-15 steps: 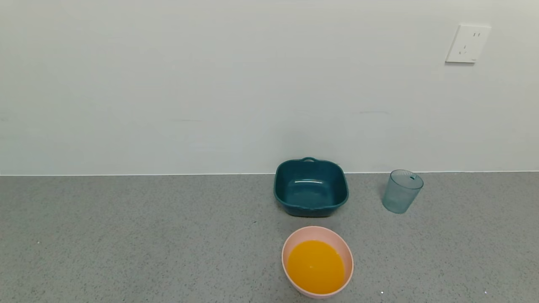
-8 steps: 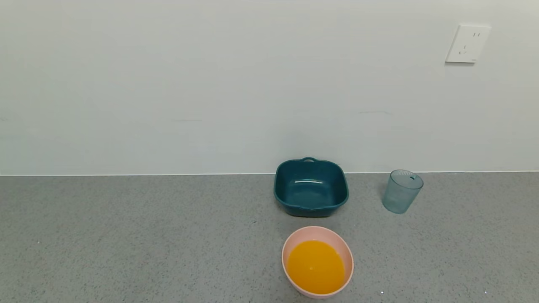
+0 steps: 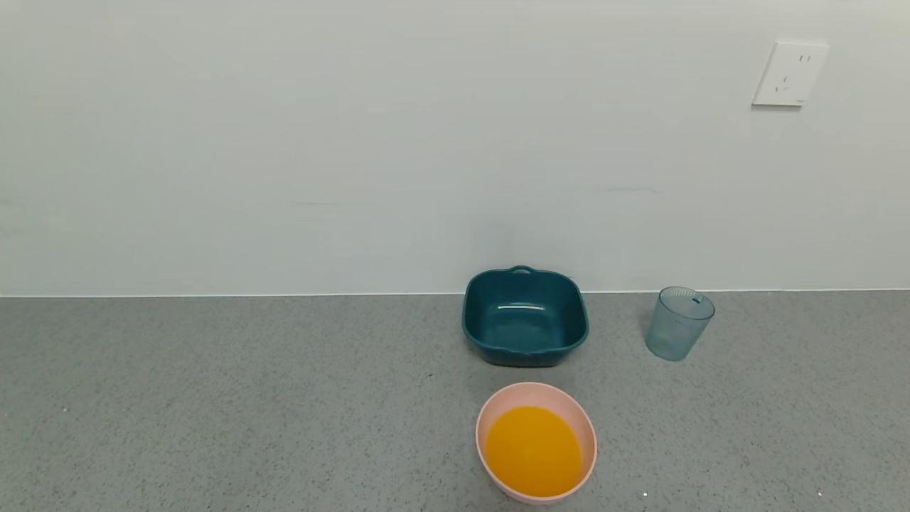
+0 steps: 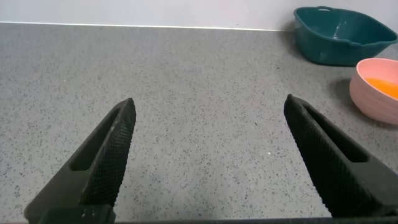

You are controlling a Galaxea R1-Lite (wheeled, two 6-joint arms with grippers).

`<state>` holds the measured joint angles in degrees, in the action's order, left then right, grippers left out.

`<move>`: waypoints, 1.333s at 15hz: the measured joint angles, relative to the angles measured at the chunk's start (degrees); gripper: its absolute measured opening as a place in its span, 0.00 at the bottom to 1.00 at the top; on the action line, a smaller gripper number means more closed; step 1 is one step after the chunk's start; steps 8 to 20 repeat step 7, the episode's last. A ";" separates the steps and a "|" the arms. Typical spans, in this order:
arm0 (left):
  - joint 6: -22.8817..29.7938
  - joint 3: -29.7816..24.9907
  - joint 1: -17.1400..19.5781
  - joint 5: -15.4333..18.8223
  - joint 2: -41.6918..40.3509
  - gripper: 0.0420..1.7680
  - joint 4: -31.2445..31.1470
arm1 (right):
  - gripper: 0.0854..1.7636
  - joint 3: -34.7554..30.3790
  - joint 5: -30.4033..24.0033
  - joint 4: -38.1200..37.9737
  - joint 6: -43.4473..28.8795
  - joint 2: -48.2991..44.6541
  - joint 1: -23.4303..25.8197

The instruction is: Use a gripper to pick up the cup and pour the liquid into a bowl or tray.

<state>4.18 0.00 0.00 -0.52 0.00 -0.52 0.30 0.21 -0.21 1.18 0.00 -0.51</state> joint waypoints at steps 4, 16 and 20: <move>0.00 0.00 0.00 0.01 0.00 0.97 0.00 | 0.96 -0.28 -0.02 -0.12 -0.04 -0.02 0.00; 0.00 0.00 0.00 0.00 0.00 0.97 0.00 | 0.96 -0.30 -0.02 -0.20 -0.06 -0.02 0.00; 0.00 0.00 0.00 0.00 0.00 0.97 0.00 | 0.96 -0.30 -0.02 -0.20 -0.06 -0.02 0.00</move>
